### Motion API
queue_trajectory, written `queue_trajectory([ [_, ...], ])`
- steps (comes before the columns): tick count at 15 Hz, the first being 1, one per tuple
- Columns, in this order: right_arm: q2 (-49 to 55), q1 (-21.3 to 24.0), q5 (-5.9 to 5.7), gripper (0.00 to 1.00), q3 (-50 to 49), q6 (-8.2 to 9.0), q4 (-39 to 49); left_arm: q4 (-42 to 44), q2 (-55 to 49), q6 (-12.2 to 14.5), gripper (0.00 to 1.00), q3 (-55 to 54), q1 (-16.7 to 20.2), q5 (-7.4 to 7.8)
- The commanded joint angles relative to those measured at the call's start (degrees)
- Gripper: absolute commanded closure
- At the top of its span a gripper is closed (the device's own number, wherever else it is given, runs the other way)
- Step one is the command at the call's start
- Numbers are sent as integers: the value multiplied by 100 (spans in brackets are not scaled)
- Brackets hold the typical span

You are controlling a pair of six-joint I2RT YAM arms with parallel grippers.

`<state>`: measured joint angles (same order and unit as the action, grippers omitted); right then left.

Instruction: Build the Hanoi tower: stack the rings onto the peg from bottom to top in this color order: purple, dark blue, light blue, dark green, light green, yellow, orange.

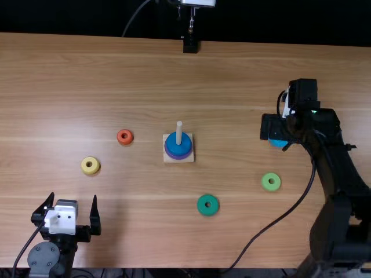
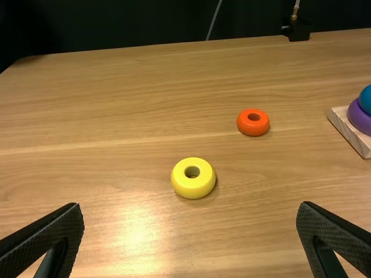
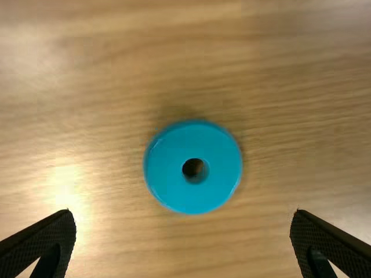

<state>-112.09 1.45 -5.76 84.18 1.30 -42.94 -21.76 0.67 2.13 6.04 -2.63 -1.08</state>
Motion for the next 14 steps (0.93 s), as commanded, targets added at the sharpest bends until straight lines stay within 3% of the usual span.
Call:
queue_trajectory([
  [1, -216, 110, -4, 0, 186, -309, -5, -461, -67, -13, 0, -604, -27, 45],
  [3, -515, 118, -4, 0, 257, -552, -5, -461, -67, -13, 0, -604, -27, 45],
  [9, -893, 215, 17, 0, 608, -510, -16, -461, -67, -13, 0, -604, -27, 45],
  [11, -893, 277, 80, 0, 591, -499, -16, -461, -67, -13, 0, -604, -27, 45],
  [13, -893, 444, 376, 0, 591, -478, -26, -461, -67, -13, 0, -604, -27, 45],
  [14, -893, 487, 586, 0, 591, -352, 6, -461, -67, -13, 0, -604, -27, 45],
])
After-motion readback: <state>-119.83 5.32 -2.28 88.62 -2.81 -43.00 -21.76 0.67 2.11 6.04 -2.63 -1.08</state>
